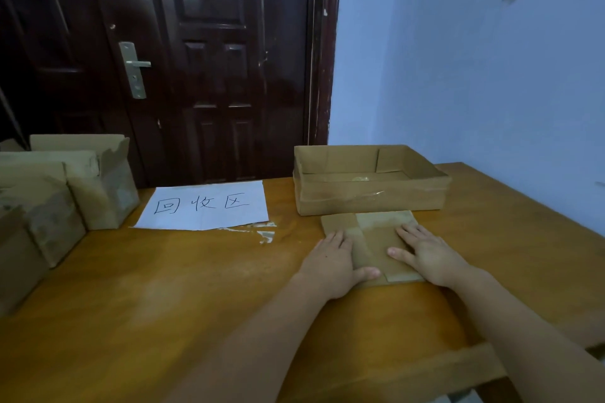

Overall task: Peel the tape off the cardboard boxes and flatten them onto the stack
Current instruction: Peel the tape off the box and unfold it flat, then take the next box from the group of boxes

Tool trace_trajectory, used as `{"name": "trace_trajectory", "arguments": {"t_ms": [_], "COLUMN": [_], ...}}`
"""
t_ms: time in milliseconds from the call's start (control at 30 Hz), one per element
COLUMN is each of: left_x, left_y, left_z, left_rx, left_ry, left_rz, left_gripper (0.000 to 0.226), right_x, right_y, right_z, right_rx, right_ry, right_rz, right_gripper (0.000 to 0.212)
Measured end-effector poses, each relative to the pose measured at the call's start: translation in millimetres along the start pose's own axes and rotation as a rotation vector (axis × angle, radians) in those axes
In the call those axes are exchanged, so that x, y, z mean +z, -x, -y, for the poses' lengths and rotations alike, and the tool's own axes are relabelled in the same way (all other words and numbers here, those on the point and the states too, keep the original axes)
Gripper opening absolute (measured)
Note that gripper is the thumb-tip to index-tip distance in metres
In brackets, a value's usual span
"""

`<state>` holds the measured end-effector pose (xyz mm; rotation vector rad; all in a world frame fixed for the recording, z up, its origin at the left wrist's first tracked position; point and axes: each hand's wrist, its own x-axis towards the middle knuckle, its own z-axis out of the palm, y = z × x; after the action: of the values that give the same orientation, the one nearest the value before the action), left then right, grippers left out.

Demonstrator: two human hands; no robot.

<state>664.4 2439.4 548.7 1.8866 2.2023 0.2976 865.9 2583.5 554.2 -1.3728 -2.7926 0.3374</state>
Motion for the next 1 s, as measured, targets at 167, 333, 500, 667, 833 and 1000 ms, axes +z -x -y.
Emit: {"name": "trace_trajectory", "arguments": {"t_ms": [167,333,500,667,833,1000], "left_x": [-3,-21,-56,-96,-124,-146], "left_y": [0,32,84,146,212,275], "left_z": [-5,26,86,140,169,180], "left_rx": [0.018,0.002,-0.123,-0.229,-0.351,-0.405], "left_ry": [0.005,0.009,-0.098,-0.154,-0.204,-0.259], "left_rz": [-0.002,-0.018,-0.107,-0.231,-0.261,-0.278], "left_gripper": [0.102,0.093,0.089,0.082,0.082,0.08], "right_x": [-2,-10,-33,-36,-27,-22], "right_y": [-3,7,18,21,23,40], "right_z": [-2,19,91,199,301,377], "right_rx": [0.048,0.038,-0.124,-0.43,-0.655,-0.791], "right_ry": [0.041,0.032,-0.144,-0.111,-0.08,-0.08], "right_rz": [0.02,-0.07,-0.177,-0.141,-0.09,-0.071], "right_gripper": [0.091,0.081,0.072,0.066,0.067,0.068]}}
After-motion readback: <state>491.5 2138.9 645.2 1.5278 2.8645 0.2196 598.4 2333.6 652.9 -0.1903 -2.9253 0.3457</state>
